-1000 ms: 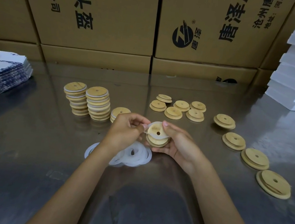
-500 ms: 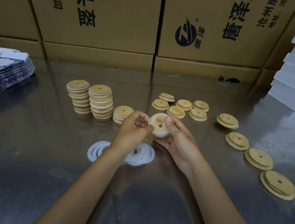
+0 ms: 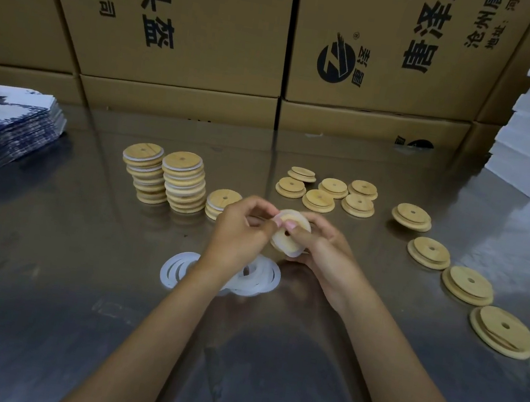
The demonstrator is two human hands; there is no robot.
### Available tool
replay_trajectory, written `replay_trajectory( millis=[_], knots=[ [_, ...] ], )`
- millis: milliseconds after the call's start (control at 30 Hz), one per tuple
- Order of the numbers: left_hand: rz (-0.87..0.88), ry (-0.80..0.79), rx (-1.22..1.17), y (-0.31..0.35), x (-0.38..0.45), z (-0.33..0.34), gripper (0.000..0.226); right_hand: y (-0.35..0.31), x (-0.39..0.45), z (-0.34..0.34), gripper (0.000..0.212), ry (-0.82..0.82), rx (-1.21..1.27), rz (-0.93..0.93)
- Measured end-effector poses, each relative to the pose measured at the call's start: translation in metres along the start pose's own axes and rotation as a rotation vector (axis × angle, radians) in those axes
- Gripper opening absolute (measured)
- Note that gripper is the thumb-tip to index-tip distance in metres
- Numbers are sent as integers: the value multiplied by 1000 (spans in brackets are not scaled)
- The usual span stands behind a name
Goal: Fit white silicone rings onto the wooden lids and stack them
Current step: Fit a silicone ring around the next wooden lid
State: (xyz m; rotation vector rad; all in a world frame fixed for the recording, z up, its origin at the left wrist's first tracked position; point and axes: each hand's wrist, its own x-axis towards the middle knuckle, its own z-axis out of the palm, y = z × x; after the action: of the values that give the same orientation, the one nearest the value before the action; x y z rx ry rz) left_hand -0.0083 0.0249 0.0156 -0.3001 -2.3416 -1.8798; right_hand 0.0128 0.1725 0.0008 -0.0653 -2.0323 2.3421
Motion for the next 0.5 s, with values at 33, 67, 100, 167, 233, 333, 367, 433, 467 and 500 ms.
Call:
replay_trajectory(
  millis=[33, 67, 100, 167, 233, 333, 367, 433, 467, 500],
  knots=[
    [-14, 15, -1, -1, 1, 0, 5, 0, 0, -1, 21, 0, 16, -2],
    [-25, 25, 0, -2, 2, -1, 7, 0, 1, -2, 22, -4, 17, -6],
    [-30, 31, 6, -3, 2, -1, 9, 0, 1, -2, 23, -9, 7, -11],
    [-32, 39, 25, -3, 3, -2, 11, -1, 1, -1, 24, -17, -19, -23],
    [-42, 41, 37, -4, 2, -1, 10, -1, 0, -1, 21, -23, -65, -48],
    [-93, 21, 11, -3, 1, -1, 5, -3, 0, -3, 15, -37, -139, -92],
    [-115, 12, -6, -3, 2, -1, 4, -4, 0, -5, 14, -45, -151, -98],
    [-140, -15, -55, -2, 3, -3, 7, -6, 0, -7, 13, -52, -159, -110],
    [-135, -30, -58, -1, 3, -3, 9, -7, 0, -8, 13, -48, -148, -114],
    [-121, -43, -37, -1, 3, -4, 10, -8, 0, -9, 13, -37, -124, -112]
  ],
)
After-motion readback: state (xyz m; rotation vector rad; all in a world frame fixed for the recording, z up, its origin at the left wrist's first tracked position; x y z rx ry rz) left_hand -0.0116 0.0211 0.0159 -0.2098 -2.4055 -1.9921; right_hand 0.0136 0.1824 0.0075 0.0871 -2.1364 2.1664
